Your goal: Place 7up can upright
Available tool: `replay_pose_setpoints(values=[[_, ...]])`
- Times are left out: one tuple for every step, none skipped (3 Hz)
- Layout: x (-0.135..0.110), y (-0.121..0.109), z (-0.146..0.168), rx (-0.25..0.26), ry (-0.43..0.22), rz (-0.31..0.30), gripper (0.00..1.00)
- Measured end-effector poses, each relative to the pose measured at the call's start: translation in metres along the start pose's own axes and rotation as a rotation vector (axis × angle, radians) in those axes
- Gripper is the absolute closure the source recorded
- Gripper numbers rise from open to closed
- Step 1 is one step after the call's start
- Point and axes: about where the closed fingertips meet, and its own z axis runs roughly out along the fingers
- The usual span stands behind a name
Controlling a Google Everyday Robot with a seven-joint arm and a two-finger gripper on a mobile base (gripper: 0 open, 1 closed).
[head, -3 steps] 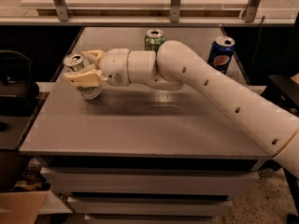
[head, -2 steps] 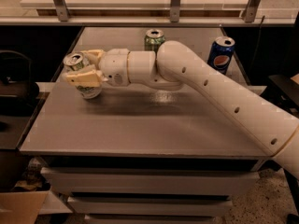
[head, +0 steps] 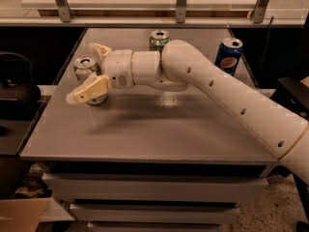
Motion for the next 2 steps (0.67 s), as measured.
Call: replay_pose_setpoints(values=[[-0.001, 0.002, -0.004, -0.011, 0.023, 0.003, 0.00], [-0.002, 0.004, -0.016, -0.004, 0.054, 0.011, 0.00]])
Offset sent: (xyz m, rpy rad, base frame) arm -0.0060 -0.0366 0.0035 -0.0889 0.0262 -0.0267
